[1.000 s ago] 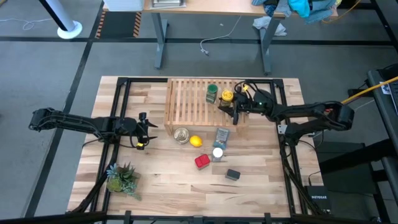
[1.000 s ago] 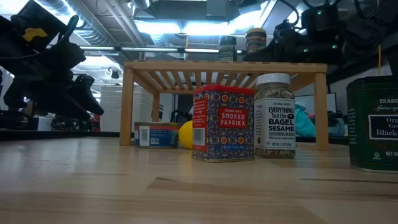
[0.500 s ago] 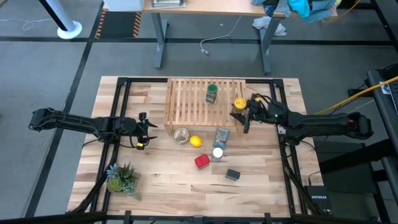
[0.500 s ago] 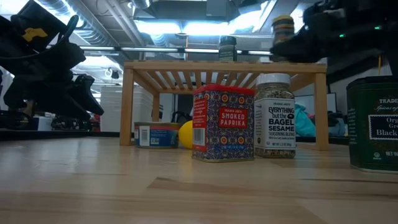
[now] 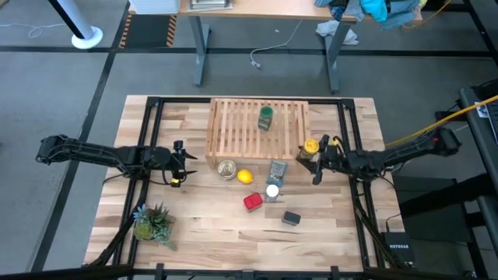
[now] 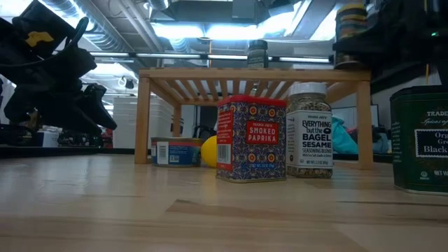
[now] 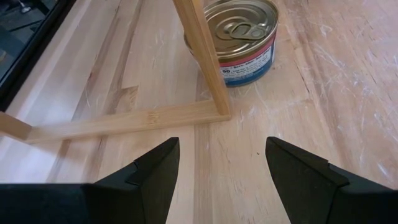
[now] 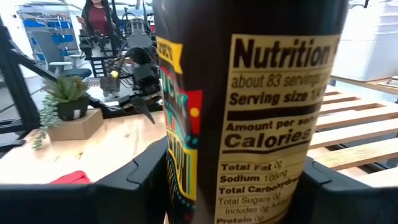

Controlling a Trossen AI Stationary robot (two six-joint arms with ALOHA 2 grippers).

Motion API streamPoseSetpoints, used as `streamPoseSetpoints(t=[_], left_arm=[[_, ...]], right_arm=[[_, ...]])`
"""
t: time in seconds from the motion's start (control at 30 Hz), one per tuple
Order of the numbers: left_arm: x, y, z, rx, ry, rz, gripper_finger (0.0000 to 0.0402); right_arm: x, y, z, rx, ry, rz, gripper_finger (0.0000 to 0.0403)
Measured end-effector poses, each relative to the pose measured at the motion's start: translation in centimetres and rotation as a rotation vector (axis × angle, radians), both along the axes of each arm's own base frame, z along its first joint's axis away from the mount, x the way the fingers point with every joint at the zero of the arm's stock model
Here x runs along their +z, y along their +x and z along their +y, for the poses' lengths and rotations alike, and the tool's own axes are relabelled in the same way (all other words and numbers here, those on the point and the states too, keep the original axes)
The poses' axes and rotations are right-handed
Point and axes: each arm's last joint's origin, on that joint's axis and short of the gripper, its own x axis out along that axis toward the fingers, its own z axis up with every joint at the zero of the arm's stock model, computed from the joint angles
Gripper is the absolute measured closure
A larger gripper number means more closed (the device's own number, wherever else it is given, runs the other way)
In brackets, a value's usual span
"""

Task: Shelf spices
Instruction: Remove the yellow seasoning bottle from the shelf

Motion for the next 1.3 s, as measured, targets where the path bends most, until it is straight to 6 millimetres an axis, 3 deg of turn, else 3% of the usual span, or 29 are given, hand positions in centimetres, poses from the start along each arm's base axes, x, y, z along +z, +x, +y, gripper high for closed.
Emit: streamPoseSetpoints(t=[0.3,0.6,1.3], left_arm=[[0.0,0.0,0.0,0.000,0.000,0.000,0.0169],[0.0,0.0,0.0,0.000,0.000,-0.001,0.0169],[0.0,0.0,0.0,0.000,0.000,0.000,0.0169]], right_arm=[[-0.4,-1.0,3.4,-0.004,0.026,0.009,0.0188],[-1.0,-1.8,5.1,-0.037,0.005,0.025,0.0187],[-8.2,2.1,8.4,-0.102,0.212,0.146,0.0187]])
